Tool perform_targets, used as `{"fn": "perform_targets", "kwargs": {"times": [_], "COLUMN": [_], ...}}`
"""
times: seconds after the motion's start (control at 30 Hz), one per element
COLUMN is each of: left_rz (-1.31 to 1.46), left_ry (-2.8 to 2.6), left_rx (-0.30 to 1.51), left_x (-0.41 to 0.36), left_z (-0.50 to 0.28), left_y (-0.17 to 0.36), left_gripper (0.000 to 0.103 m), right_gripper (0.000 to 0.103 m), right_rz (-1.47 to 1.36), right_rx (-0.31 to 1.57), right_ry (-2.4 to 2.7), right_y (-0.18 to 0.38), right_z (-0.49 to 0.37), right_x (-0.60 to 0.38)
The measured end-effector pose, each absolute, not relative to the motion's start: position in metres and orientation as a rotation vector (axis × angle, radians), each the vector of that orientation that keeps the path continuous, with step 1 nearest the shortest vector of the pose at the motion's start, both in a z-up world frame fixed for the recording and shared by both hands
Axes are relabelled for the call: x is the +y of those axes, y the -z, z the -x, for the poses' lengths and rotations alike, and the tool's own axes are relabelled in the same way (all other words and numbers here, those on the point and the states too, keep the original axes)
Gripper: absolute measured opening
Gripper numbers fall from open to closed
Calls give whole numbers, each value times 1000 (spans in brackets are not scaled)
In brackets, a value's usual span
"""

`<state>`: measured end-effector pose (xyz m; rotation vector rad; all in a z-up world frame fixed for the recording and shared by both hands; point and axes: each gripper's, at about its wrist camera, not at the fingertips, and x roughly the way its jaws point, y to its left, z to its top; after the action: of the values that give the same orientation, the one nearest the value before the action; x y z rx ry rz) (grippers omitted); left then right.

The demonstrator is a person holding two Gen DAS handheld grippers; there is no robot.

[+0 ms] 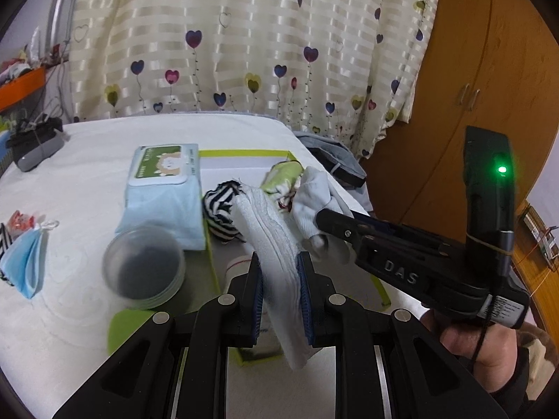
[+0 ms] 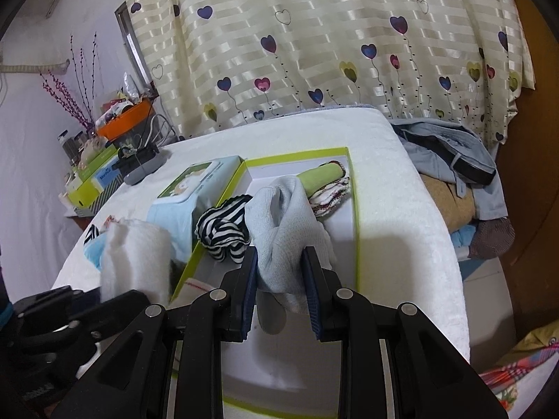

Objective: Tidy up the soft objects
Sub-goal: 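Lower both socks into the lime-green box and open both tools, then withdraw both tools from the box toward the striped sock and blue mask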

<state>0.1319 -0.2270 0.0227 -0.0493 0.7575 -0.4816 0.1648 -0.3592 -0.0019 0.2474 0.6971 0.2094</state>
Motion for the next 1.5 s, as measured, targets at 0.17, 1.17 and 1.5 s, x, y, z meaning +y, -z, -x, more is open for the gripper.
{"fn": "perform_targets", "kwargs": {"times": [0.17, 1.17, 1.5], "left_rz": [51, 98, 112], "left_ry": [502, 497, 487], "left_rx": [786, 733, 684], "left_x": [-242, -224, -194], "left_z": [-147, -130, -96], "left_y": [-15, -33, -50], "left_gripper": [17, 33, 33], "right_gripper": [28, 36, 44], "right_rz": [-262, -198, -137], "right_rx": [701, 661, 606], "right_ry": [-228, -220, -224], "right_y": [2, -24, -50], "right_z": [-160, -122, -89], "right_x": [-367, -356, -326]}}
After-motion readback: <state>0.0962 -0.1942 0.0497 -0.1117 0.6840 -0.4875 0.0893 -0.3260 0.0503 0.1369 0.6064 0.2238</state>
